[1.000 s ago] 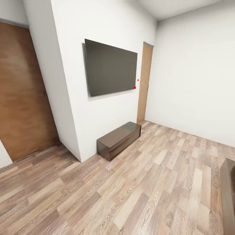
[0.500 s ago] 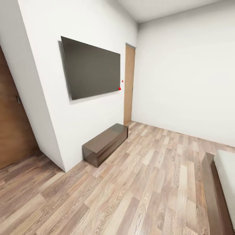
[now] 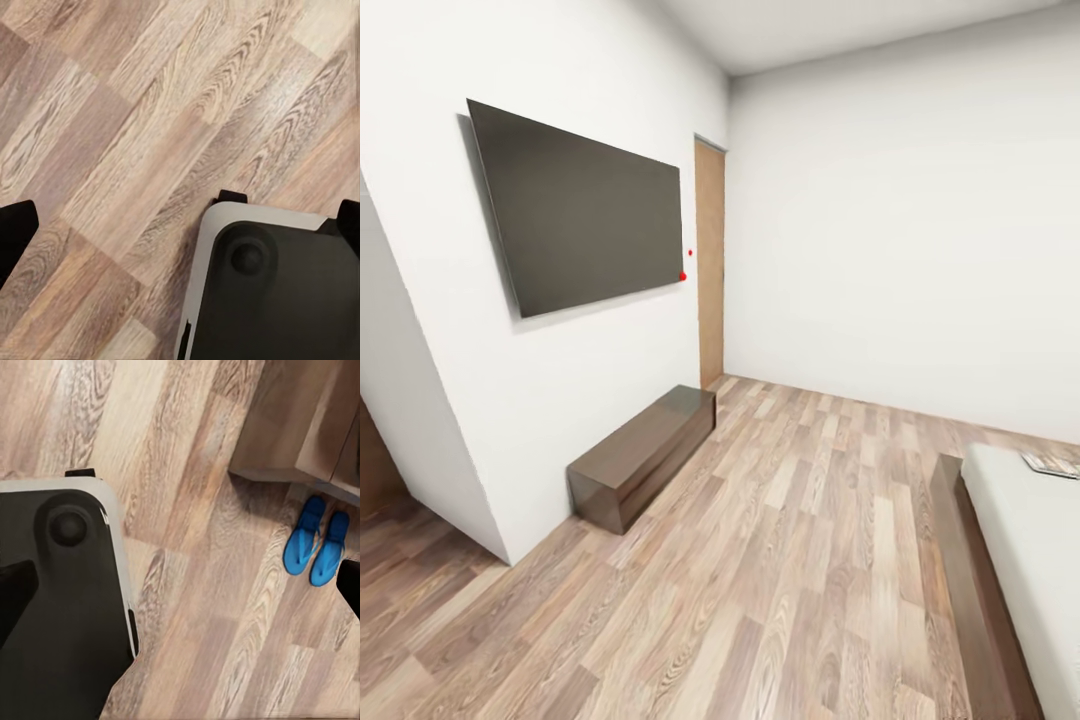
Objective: In the bedroom, move the book from the bed onto either nightstand, and place the two sandals side by side next to the bed.
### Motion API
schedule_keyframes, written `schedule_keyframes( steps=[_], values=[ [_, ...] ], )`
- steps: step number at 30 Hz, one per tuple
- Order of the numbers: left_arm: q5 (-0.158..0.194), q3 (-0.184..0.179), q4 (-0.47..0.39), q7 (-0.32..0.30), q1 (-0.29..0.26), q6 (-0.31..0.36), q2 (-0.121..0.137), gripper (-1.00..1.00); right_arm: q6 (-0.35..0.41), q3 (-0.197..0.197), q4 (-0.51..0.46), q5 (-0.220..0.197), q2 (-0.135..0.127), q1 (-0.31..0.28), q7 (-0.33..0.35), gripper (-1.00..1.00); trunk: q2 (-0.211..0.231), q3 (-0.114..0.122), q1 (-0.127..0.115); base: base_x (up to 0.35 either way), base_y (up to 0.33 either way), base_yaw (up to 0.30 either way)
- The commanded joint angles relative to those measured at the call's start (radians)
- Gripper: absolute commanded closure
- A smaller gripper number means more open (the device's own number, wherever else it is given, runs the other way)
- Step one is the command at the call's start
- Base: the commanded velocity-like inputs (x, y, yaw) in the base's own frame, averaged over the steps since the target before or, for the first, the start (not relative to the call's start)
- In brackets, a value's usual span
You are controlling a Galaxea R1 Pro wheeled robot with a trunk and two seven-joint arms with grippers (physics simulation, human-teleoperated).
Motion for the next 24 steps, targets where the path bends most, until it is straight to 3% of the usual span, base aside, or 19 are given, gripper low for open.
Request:
schedule_keyframes(
  steps=[1,10,24],
  values=[
    [0.007,-0.009,0.0,0.002,0.0,-0.002,0.0,-1.0,-0.005,-0.002,0.001,-0.003,0.0,-0.001,0.0,-1.0,0.0,0.0,0.001,0.212,0.16,-0.284],
    [0.007,-0.009,-0.001,0.002,0.0,-0.004,0.0,-1.0,-0.004,-0.002,0.002,-0.003,0.0,-0.001,0.001,-1.0,0.0,0.006,0.001,0.121,0.082,-0.284],
    [0.007,-0.009,-0.001,0.001,0.0,-0.004,-0.001,-1.0,-0.004,-0.002,0.003,-0.003,-0.003,-0.001,0.041,-1.0,0.0,0.015,0.001,0.022,0.014,-0.284]
  ],
)
